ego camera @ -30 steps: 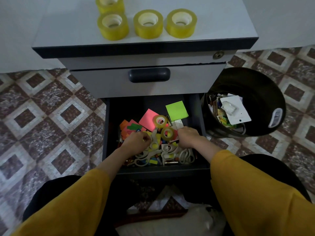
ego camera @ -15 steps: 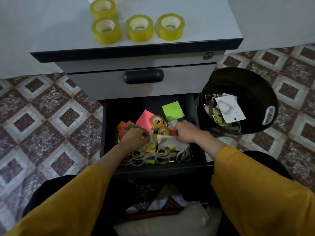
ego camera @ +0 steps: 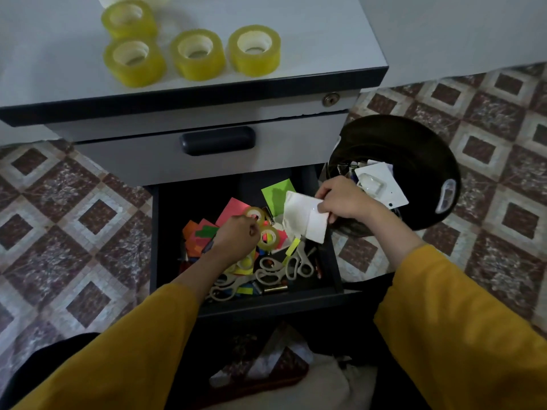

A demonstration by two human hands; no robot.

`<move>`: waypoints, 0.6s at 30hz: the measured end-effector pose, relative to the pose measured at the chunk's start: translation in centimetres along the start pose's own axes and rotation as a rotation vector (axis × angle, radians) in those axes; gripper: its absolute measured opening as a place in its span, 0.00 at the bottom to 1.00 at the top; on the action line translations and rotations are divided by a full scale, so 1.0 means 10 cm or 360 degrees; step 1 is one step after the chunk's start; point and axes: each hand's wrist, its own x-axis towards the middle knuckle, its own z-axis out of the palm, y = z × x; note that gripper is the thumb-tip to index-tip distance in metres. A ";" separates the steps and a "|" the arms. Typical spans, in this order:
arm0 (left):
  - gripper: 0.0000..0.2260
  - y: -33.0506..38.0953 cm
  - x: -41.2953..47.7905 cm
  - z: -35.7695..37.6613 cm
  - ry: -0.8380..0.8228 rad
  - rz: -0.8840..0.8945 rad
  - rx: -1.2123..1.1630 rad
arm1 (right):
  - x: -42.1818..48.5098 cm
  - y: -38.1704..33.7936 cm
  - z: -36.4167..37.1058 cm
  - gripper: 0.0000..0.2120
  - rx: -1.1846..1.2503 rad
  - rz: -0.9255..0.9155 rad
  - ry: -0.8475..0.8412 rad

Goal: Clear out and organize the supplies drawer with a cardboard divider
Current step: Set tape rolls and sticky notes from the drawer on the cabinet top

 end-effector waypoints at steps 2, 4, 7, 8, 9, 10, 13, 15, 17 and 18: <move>0.10 0.05 0.08 0.03 -0.0021 0.0022 0.0053 | 0.02 0.03 -0.08 0.09 0.0097 -0.0009 0.0167; 0.09 0.09 0.16 0.07 -0.0085 0.0097 0.0094 | 0.05 0.05 -0.14 0.10 0.0212 -0.0024 0.0330; 0.08 0.13 0.29 0.16 -0.0159 0.0221 0.0183 | 0.09 0.08 -0.22 0.10 0.0374 -0.0011 0.0526; 0.09 0.15 0.32 0.18 -0.0164 0.0244 0.0201 | 0.10 0.09 -0.24 0.10 0.0442 0.0005 0.0565; 0.11 0.17 0.36 0.20 -0.0175 0.0255 0.0226 | 0.11 0.11 -0.25 0.10 0.0504 0.0023 0.0588; 0.14 0.20 0.39 0.23 -0.0198 0.0258 0.0269 | 0.12 0.13 -0.27 0.10 0.0560 0.0042 0.0593; 0.20 0.28 0.44 0.27 -0.0290 0.0297 0.0476 | 0.14 0.16 -0.27 0.10 0.0654 0.0101 0.0549; 0.23 0.32 0.47 0.30 -0.0342 0.0264 0.0565 | 0.16 0.17 -0.27 0.10 0.0683 0.0123 0.0525; 0.23 0.36 0.50 0.32 -0.0331 0.0206 0.0602 | 0.18 0.17 -0.27 0.10 0.0695 0.0135 0.0512; 0.21 0.38 0.51 0.32 -0.0310 0.0189 0.0617 | 0.19 0.17 -0.26 0.09 0.0698 0.0139 0.0507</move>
